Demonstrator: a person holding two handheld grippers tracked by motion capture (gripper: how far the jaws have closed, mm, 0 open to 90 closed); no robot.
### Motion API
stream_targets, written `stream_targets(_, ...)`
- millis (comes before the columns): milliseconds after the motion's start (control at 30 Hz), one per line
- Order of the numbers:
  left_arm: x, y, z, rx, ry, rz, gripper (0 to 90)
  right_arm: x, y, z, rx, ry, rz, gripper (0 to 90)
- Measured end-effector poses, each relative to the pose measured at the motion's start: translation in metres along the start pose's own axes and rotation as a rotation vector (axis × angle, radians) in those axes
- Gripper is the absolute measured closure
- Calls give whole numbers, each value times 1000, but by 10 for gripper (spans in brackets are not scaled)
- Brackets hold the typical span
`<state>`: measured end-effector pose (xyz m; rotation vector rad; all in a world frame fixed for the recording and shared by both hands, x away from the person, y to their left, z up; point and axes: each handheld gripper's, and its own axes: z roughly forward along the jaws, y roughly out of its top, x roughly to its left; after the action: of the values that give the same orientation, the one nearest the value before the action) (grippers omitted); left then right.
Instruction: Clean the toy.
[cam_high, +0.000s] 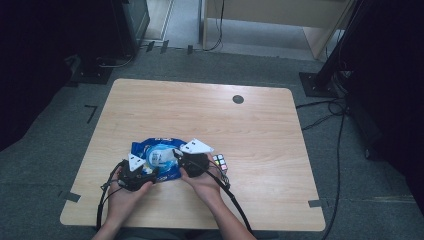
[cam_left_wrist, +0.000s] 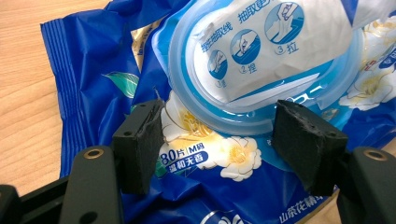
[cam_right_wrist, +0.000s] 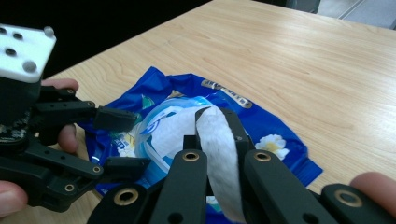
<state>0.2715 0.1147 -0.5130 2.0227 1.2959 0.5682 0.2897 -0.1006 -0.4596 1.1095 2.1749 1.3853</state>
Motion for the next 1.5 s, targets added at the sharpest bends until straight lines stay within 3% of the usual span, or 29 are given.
stream_targets(133, 0, 0, 0, -1, -2, 0, 336, -1, -1, -2, 15, -9, -22, 900)
stream_targets(333, 0, 0, 0, 0, -9, -5, 340, -9, 2, -8, -21, -16, 16, 900)
stream_targets(800, 0, 1, 0, 6, -16, 2, 340, -14, 12, -14, -61, -27, 9, 900)
stream_targets(1167, 0, 1, 0, 16, -12, -6, 338, -31, 20, -25, -100, -51, 53, 900)
stream_targets(1200, 1, 1, 1, 22, 11, -12, 338, -32, 21, -27, -108, -59, 60, 900)
stream_targets(1233, 2, 1, 1, 24, 22, -25, 338, -39, 24, -35, -161, -95, 83, 900)
stream_targets(1267, 5, 1, 0, 23, 28, -36, 338, -53, 31, -51, -222, -105, 137, 900)
stream_targets(1333, 6, 1, 0, 24, 39, -42, 339, -58, 33, -57, -235, -111, 145, 900)
stream_targets(1400, 6, 1, 1, 23, 57, -56, 341, -69, 39, -78, -251, -142, 114, 900)
stream_targets(1500, 7, 1, 1, 22, 68, -74, 341, -73, 39, -87, -256, -155, 105, 900)
